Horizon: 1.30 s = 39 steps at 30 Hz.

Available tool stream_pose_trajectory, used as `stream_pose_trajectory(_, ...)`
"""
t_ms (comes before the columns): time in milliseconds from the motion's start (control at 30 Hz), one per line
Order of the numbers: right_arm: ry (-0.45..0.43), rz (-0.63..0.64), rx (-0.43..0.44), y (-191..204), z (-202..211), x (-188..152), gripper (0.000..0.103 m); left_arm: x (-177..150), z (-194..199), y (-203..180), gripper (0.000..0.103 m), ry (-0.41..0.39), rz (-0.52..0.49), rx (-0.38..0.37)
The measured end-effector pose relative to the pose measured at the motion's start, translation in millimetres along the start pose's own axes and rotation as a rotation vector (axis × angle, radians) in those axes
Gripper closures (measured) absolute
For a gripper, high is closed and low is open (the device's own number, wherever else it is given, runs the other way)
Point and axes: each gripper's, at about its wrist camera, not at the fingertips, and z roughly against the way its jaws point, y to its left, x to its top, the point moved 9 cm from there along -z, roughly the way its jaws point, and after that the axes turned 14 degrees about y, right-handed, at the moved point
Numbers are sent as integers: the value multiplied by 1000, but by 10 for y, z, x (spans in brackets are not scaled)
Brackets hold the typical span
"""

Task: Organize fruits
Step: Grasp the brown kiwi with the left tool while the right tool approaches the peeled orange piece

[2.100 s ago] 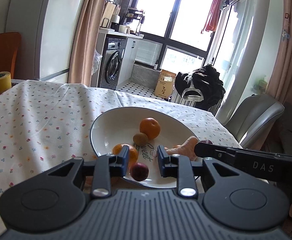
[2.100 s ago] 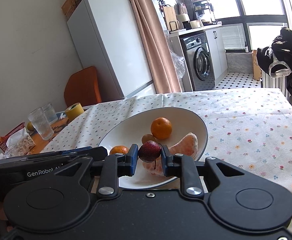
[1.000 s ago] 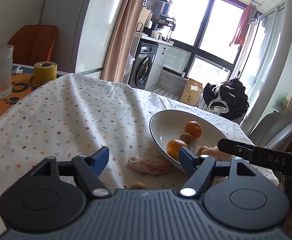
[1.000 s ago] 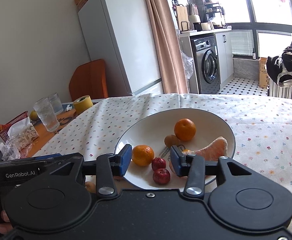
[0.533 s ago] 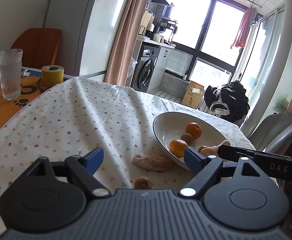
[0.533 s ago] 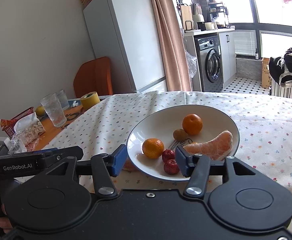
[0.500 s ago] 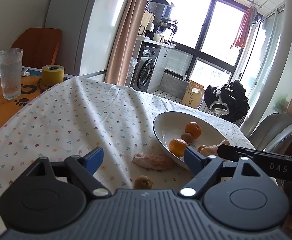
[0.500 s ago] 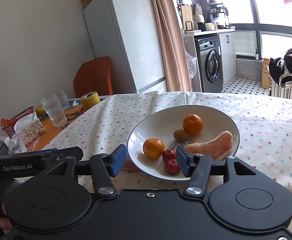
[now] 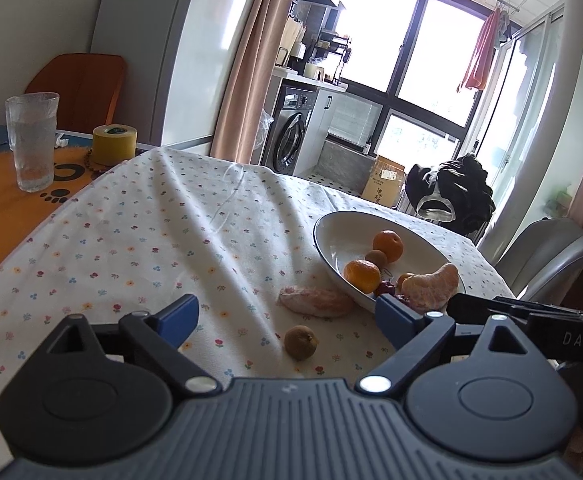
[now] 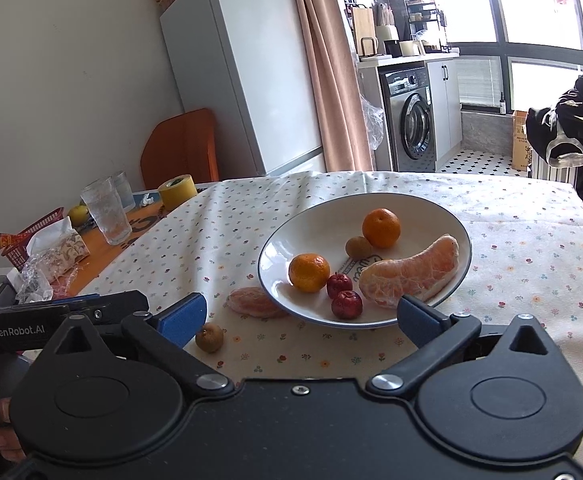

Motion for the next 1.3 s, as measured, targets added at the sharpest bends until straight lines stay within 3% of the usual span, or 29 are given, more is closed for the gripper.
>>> stream_pose_trajectory(500, 46, -25, 32, -53, -86, -223, 0, -140, -152, -13, 13, 37, -38, -6)
stream_pose_trajectory(667, 54, -21, 42, -59, -150, -263, 3, -157, -246, -60, 27, 43, -53, -10)
stream_pose_trajectory(733, 60, -8, 39, -51, -181, -279, 8, -163, -291, -76, 37, 50, -55, -14)
stream_pose_trajectory(833, 67, -9, 50, -51, -215, -294, 13, -164, -340, -95, 44, 54, -55, -24)
stream_pose_trajectory(1033, 82, -15, 62, -58, -292, -312, 25, -158, -475, -156, 48, 69, -62, -41)
stream_pose_trajectory(1267, 92, -28, 71, -41, -373, -304, 26, -199, -694, -165, 58, 119, -64, -35)
stream_pose_trajectory(1300, 94, -31, 72, -37, -385, -300, 26, -213, -724, -140, 63, 130, -55, -34)
